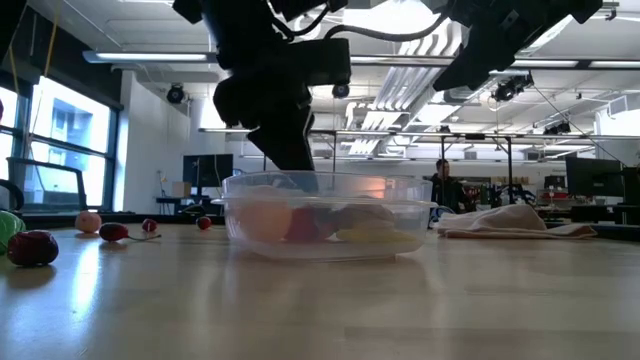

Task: Pick and placing Produce into tupperware
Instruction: Put the cherry into the transparent bin

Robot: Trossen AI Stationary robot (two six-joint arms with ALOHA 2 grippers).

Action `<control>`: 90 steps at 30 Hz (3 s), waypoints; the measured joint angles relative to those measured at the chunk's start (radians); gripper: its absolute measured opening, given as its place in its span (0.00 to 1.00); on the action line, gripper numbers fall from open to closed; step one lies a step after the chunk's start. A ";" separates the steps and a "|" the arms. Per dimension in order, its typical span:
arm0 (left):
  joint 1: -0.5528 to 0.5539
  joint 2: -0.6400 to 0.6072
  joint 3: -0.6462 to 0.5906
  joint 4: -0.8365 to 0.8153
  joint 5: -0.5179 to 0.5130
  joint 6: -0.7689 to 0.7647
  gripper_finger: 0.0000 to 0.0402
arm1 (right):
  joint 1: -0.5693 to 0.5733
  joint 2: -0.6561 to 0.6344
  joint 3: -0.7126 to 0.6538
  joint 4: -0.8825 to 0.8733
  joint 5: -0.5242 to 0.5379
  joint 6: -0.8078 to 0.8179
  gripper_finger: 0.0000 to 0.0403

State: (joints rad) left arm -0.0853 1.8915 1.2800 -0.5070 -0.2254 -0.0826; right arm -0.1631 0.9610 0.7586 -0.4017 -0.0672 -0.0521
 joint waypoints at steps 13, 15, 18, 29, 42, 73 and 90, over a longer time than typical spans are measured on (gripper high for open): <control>0.034 -0.001 0.232 -0.412 -0.058 -0.193 0.19 | 0.000 0.000 0.000 0.000 0.000 0.000 0.08; 0.059 -0.006 0.259 -0.484 -0.060 -0.241 0.19 | 0.000 0.000 0.000 0.000 0.000 0.000 0.08; 0.105 -0.041 0.278 -0.562 -0.063 -0.272 0.19 | 0.000 0.000 0.000 0.000 0.000 0.000 0.08; 0.365 -0.233 0.220 -0.686 -0.091 -0.235 0.19 | 0.000 0.000 0.000 0.001 0.000 0.000 0.08; 0.818 -0.327 -0.133 -0.363 0.218 -0.022 0.19 | 0.000 0.000 0.000 0.002 0.000 0.000 0.08; 0.956 -0.202 -0.152 -0.334 0.269 0.348 0.42 | 0.000 0.000 0.000 0.002 0.000 0.000 0.08; 0.956 -0.203 -0.202 -0.301 0.268 0.375 0.43 | 0.000 0.000 0.000 0.002 0.000 0.000 0.08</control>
State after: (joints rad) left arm 0.8707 1.6890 1.0781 -0.8077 0.0430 0.2922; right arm -0.1631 0.9610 0.7586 -0.3996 -0.0673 -0.0521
